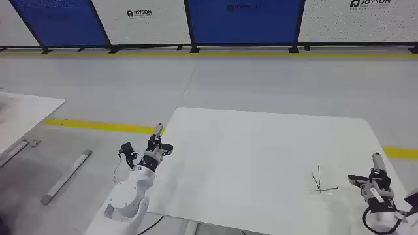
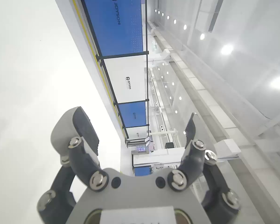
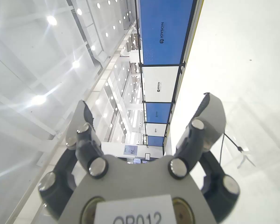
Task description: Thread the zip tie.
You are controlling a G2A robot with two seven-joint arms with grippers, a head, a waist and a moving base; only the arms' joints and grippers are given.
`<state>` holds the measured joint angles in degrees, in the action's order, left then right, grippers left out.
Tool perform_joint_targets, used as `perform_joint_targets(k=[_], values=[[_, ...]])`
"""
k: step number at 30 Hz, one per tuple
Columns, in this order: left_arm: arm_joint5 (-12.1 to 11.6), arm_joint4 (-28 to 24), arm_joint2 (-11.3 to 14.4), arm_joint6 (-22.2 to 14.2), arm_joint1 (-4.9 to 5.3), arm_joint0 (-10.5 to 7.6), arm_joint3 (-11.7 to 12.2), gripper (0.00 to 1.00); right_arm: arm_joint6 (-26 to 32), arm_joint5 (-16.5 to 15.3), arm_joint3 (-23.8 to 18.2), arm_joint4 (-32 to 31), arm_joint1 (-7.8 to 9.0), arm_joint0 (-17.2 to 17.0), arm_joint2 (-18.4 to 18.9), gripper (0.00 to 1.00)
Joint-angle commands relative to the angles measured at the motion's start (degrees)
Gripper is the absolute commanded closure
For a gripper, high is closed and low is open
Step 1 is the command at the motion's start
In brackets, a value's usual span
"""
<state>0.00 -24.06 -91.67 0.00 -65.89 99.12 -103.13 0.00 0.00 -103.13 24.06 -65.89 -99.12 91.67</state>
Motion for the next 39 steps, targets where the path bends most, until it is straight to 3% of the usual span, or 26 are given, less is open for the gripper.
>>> perform_joint_targets(k=[1, 2, 3, 4, 9, 17, 31, 39], values=[[0.0, 0.0, 0.0, 0.0, 0.0, 0.0, 0.0, 0.0, 0.0, 0.0, 0.0, 0.0, 0.0, 0.0, 0.0, 0.22], [0.0, 0.0, 0.0, 0.0, 0.0, 0.0, 0.0, 0.22, 0.0, 0.0, 0.0, 0.0, 0.0, 0.0, 0.0, 0.0], [0.0, 0.0, 0.0, 0.0, 0.0, 0.0, 0.0, 0.22, 0.0, 0.0, 0.0, 0.0, 0.0, 0.0, 0.0, 0.0], [0.0, 0.0, 0.0, 0.0, 0.0, 0.0, 0.0, 0.0, 0.66, -0.4, -0.29, -0.54, 0.05, -0.02, 0.14, 0.0], [0.0, 0.0, 0.0, 0.0, 0.0, 0.0, 0.0, 0.0, 11.64, -2.98, -0.81, -2.04, 0.78, -2.12, 3.93, 0.0], [0.0, 0.0, 0.0, 0.0, 0.0, 0.0, 0.0, 0.0, 33.25, -1.52, 1.6, -1.4, 2.33, -1.73, 9.99, 0.0], [0.0, 0.0, 0.0, 0.0, 0.0, 0.0, 0.0, 0.0, 33.92, -0.97, 2.46, -1.47, 2.45, -1.29, 10.59, 0.0], [0.0, 0.0, 0.0, 0.0, 0.0, 0.0, 0.0, 0.0, 55.84, 5.64, 5.33, -6.05, 4.79, 5.02, 13.83, 0.0]])
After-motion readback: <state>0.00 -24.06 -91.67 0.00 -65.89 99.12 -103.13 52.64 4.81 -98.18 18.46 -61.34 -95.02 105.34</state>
